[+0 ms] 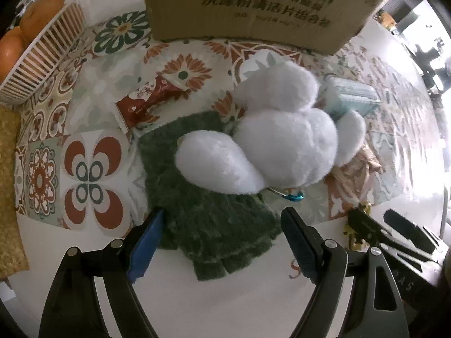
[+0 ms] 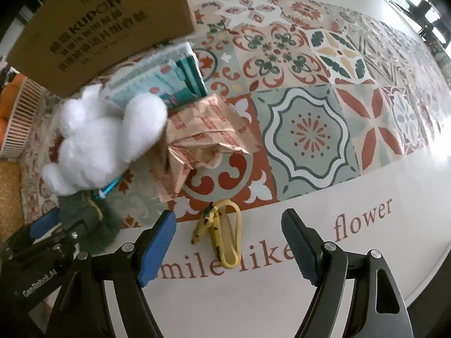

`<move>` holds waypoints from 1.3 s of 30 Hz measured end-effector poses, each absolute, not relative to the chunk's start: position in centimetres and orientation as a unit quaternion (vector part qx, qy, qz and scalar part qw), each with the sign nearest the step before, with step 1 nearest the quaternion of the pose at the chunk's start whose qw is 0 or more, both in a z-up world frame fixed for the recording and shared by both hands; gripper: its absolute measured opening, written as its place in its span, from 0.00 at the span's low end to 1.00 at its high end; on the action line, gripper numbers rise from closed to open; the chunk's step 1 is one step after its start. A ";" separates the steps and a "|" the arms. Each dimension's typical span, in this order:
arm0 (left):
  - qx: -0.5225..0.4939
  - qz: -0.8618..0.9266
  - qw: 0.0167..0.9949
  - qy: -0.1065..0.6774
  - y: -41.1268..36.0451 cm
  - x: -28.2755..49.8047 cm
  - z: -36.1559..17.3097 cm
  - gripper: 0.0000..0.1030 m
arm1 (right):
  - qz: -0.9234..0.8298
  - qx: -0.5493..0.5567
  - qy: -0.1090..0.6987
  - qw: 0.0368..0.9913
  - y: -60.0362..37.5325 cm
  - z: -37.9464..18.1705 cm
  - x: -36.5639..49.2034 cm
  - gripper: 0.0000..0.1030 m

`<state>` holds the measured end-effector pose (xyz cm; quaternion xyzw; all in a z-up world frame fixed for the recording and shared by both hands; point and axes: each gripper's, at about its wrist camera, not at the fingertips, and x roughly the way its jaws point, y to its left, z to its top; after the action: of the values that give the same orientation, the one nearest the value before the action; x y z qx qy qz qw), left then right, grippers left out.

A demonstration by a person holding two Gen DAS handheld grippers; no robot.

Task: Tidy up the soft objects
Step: 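Grasp the green knitted glove with the left tool while the right tool grasps the yellow carabiner strap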

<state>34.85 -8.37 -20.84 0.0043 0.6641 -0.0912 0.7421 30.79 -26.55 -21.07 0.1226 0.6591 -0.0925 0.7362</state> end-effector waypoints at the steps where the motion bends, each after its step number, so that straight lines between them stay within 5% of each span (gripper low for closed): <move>1: 0.003 -0.089 0.741 0.666 -8.3 35.0 -21.0 0.81 | -0.092 0.123 0.659 0.736 -26.5 -21.3 30.8 0.76; 9: 0.009 -0.079 0.738 0.670 -8.6 36.1 -22.1 0.81 | -0.099 0.107 0.662 0.735 -25.6 -22.7 31.3 0.72; 14: 0.013 -0.080 0.743 0.664 -9.1 35.8 -22.2 0.78 | -0.098 0.109 0.664 0.733 -25.6 -24.1 30.8 0.59; 16: 0.011 -0.079 0.749 0.658 -9.0 35.5 -22.2 0.74 | -0.099 0.107 0.663 0.734 -25.6 -24.3 30.6 0.57; 20: 0.012 -0.083 0.756 0.649 -8.3 34.2 -21.7 0.50 | -0.086 0.099 0.656 0.743 -25.6 -24.1 30.2 0.35; 27: -0.013 -0.108 0.757 0.644 -7.2 32.7 -20.8 0.26 | -0.064 0.112 0.652 0.747 -24.8 -23.3 29.5 0.35; 39: -0.040 -0.124 0.764 0.632 -5.7 30.2 -18.3 0.21 | -0.029 0.106 0.636 0.764 -22.6 -19.6 28.8 0.35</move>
<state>30.16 -5.75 -18.34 -0.0396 0.6323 -0.1242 0.7637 28.76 -22.60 -19.60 0.1061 0.6362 -0.0294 0.7636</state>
